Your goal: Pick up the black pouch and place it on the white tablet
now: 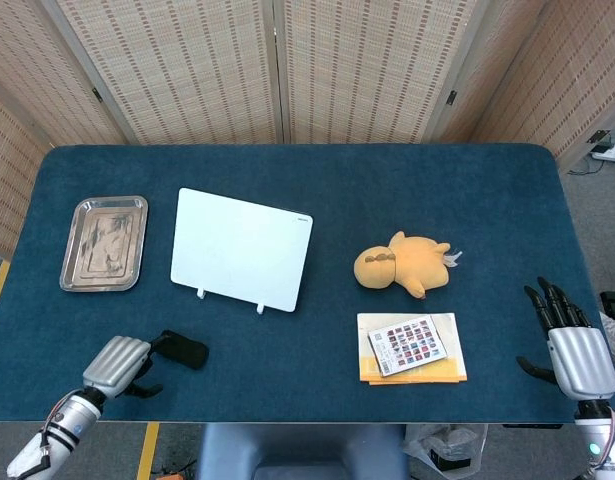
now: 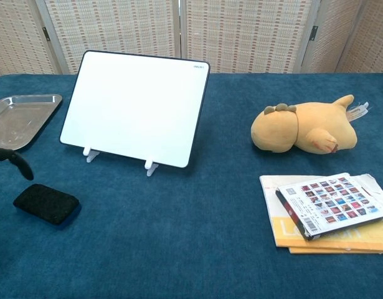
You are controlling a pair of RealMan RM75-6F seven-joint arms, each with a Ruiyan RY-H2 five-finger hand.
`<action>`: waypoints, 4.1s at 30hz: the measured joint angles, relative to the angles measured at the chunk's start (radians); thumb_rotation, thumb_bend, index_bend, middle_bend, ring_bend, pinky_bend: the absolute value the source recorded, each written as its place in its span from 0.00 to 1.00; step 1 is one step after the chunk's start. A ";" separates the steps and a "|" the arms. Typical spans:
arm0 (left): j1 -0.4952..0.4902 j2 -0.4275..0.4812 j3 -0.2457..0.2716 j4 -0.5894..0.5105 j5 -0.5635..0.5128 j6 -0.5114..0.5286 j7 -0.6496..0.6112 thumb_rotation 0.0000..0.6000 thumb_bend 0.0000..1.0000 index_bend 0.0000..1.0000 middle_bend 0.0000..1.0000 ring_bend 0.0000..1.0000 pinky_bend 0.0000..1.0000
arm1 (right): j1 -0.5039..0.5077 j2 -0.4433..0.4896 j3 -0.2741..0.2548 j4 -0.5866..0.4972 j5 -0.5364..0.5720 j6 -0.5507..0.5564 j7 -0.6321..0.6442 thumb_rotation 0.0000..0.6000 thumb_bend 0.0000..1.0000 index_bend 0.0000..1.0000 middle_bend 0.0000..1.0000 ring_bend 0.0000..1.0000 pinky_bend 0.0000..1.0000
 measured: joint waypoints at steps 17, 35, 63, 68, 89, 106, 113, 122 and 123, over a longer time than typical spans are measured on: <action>-0.082 -0.195 -0.023 0.167 -0.086 -0.021 0.077 1.00 0.25 0.32 1.00 1.00 1.00 | 0.007 0.000 0.001 -0.003 0.013 -0.020 -0.016 1.00 0.15 0.00 0.00 0.05 0.20; -0.112 -0.242 -0.003 0.263 -0.114 -0.031 0.044 1.00 0.25 0.34 1.00 1.00 1.00 | 0.010 -0.006 0.003 -0.007 0.022 -0.024 -0.036 1.00 0.15 0.00 0.00 0.05 0.20; -0.093 -0.266 -0.003 0.324 -0.033 0.113 -0.033 1.00 0.25 0.70 1.00 1.00 1.00 | 0.011 -0.014 0.001 -0.011 0.023 -0.022 -0.054 1.00 0.15 0.00 0.00 0.05 0.20; -0.066 -0.303 -0.023 0.344 0.045 0.274 -0.015 1.00 0.25 0.69 1.00 1.00 1.00 | 0.007 -0.013 -0.001 -0.011 0.016 -0.015 -0.046 1.00 0.15 0.00 0.00 0.05 0.20; -0.233 -0.845 -0.251 1.054 0.160 0.577 -0.197 1.00 0.25 0.69 1.00 1.00 1.00 | -0.001 0.024 0.014 -0.001 0.029 -0.002 0.067 1.00 0.15 0.00 0.00 0.05 0.20; -0.359 -0.966 -0.264 1.278 0.106 0.464 -0.291 1.00 0.25 0.69 1.00 1.00 1.00 | 0.005 0.044 0.020 0.007 0.048 -0.028 0.107 1.00 0.15 0.00 0.00 0.05 0.20; -0.406 -1.015 -0.264 1.401 0.078 0.394 -0.352 1.00 0.25 0.70 1.00 1.00 1.00 | 0.004 0.050 0.026 0.008 0.067 -0.033 0.115 1.00 0.15 0.00 0.00 0.05 0.20; -0.440 -1.057 -0.252 1.501 0.049 0.347 -0.407 1.00 0.25 0.61 1.00 1.00 1.00 | 0.004 0.051 0.031 0.006 0.086 -0.040 0.111 1.00 0.15 0.00 0.00 0.05 0.20; -0.442 -1.058 -0.250 1.505 0.048 0.348 -0.411 1.00 0.25 0.59 1.00 1.00 1.00 | 0.004 0.050 0.032 0.005 0.088 -0.041 0.108 1.00 0.15 0.00 0.00 0.05 0.20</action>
